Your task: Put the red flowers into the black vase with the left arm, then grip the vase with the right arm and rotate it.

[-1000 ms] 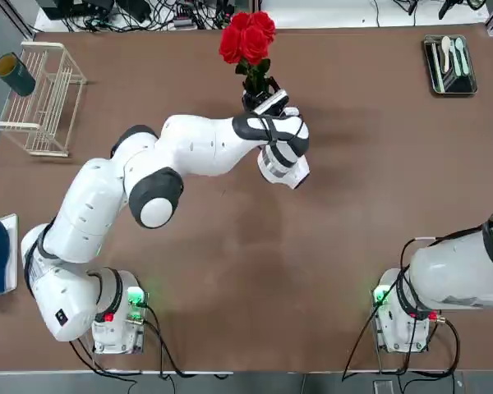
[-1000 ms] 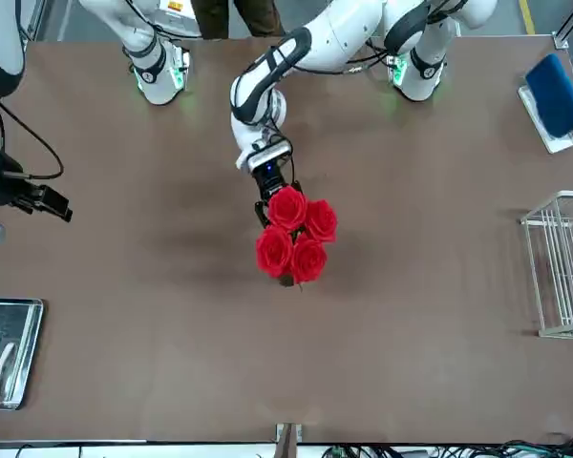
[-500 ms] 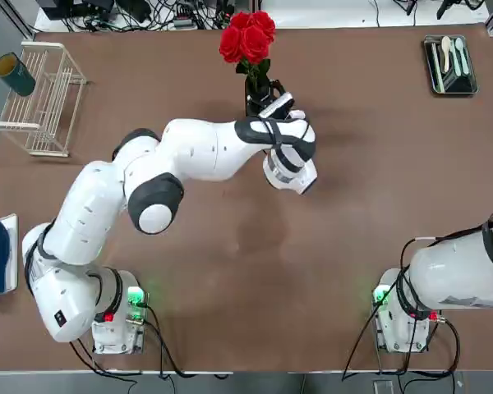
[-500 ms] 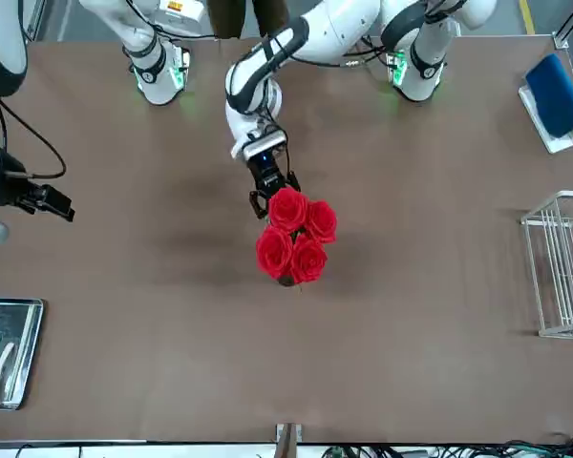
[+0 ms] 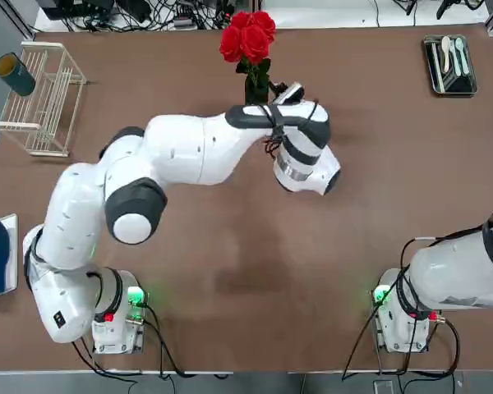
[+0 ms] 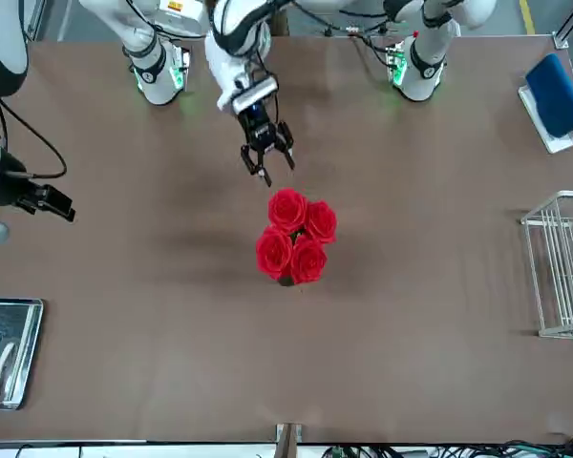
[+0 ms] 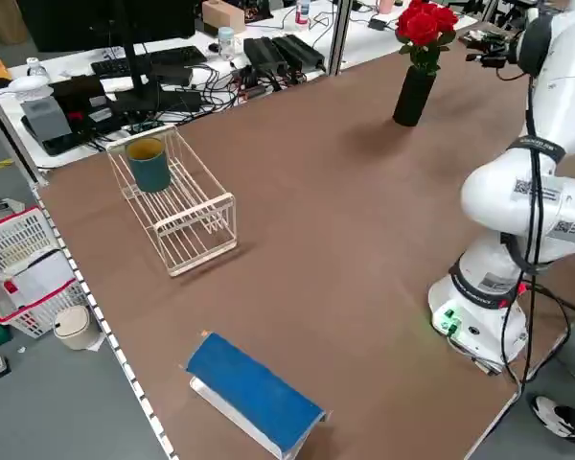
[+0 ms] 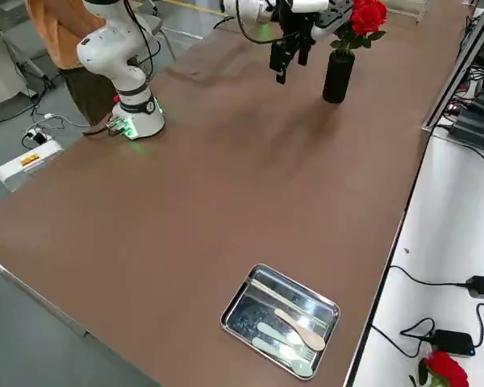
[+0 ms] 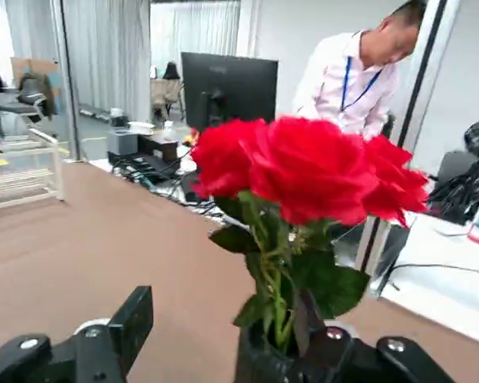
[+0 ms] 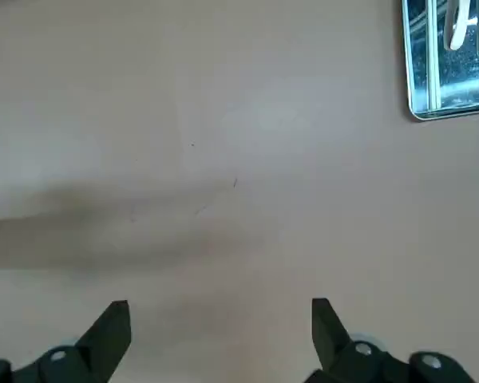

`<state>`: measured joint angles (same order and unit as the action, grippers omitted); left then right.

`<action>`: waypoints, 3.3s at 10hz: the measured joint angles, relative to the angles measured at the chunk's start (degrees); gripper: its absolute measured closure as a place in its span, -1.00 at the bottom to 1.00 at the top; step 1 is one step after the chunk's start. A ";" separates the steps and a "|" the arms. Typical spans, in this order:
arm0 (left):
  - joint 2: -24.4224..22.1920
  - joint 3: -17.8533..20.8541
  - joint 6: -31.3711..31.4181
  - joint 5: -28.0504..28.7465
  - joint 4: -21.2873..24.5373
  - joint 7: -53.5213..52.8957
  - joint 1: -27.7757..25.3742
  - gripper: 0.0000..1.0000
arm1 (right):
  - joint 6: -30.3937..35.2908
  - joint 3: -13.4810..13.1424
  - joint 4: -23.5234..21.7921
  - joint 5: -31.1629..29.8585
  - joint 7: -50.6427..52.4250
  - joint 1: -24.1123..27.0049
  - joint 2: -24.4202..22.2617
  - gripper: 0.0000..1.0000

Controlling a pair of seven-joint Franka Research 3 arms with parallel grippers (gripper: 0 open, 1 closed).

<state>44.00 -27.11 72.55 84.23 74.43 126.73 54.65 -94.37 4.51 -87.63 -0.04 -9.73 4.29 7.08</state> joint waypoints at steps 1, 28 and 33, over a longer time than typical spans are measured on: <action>-2.46 0.01 -0.06 -2.95 -0.05 -3.27 -0.38 -0.59 | 0.00 0.00 0.00 0.00 0.00 -0.01 0.00 -1.00; -32.08 -4.56 17.53 -74.22 8.24 -99.05 -74.19 -0.99 | -32.89 2.39 -1.32 5.28 -18.93 -32.01 22.16 -1.00; -38.06 14.77 26.47 -81.97 15.55 -100.94 -55.62 -1.00 | -35.15 3.81 -1.33 6.21 -18.93 -32.24 23.61 -1.00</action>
<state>5.94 -12.34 99.02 2.25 89.99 25.80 -0.97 -129.52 8.33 -88.96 6.17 -28.66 -27.95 30.69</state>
